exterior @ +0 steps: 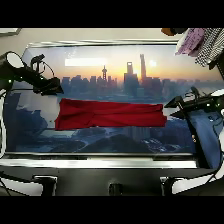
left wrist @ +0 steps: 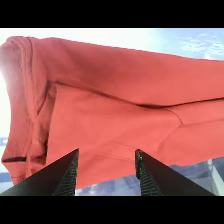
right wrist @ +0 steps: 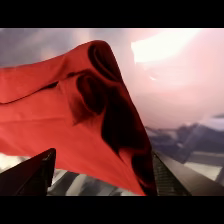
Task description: Fold the clothes and pants, and hang the long-sleeved shirts on hangers.
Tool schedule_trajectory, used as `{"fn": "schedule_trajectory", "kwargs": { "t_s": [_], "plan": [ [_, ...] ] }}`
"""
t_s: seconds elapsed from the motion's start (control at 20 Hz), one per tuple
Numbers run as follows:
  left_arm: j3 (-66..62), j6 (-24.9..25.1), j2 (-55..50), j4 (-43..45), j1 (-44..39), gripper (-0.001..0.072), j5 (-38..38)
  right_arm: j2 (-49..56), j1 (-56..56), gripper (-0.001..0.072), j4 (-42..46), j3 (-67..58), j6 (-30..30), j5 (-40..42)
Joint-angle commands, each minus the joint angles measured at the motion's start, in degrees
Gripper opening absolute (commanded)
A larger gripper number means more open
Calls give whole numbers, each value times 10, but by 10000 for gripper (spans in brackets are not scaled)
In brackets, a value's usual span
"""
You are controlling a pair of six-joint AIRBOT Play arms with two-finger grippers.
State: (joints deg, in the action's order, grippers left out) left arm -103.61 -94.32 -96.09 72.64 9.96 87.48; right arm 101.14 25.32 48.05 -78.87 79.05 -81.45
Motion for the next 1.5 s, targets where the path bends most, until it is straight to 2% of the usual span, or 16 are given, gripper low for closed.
{"fn": "schedule_trajectory", "kwargs": {
  "t_s": [0.0,0.1,0.2,0.3,0.4,0.45,0.5,0.55,0.7,0.9,1.05,1.25,1.45],
  "plan": [
    [-1,-9,6,0,-3,416,2,41,-19,681,-29,1,-8,-3],
    [-1,-12,6,0,-5,416,2,53,-45,679,-28,1,-6,11],
    [-1,-13,6,0,-5,416,2,54,-68,623,-28,1,-2,35],
    [-1,-13,5,0,-5,416,2,54,-87,418,-28,1,6,57],
    [1,-13,5,-1,-7,412,2,53,-91,52,-23,1,21,68],
    [1,-13,4,-2,-10,362,1,50,-91,25,-19,0,26,66],
    [1,-13,2,-2,-15,253,0,40,-91,24,-5,0,36,65],
    [5,-13,1,-7,-23,15,-2,26,-91,23,16,0,50,63],
    [44,-25,-9,-63,-60,16,-49,-45,-91,23,89,-7,86,49],
    [125,-70,-33,-188,-156,15,-198,-145,-91,23,134,-40,110,14],
    [129,-101,-78,-252,-252,15,-288,-205,-91,23,172,-82,127,-26],
    [128,-103,-136,-390,-355,14,-419,-247,-91,23,206,-162,151,-71],
    [105,-103,-186,-500,-414,14,-515,-255,-91,24,206,-229,167,-117]
  ]
}}
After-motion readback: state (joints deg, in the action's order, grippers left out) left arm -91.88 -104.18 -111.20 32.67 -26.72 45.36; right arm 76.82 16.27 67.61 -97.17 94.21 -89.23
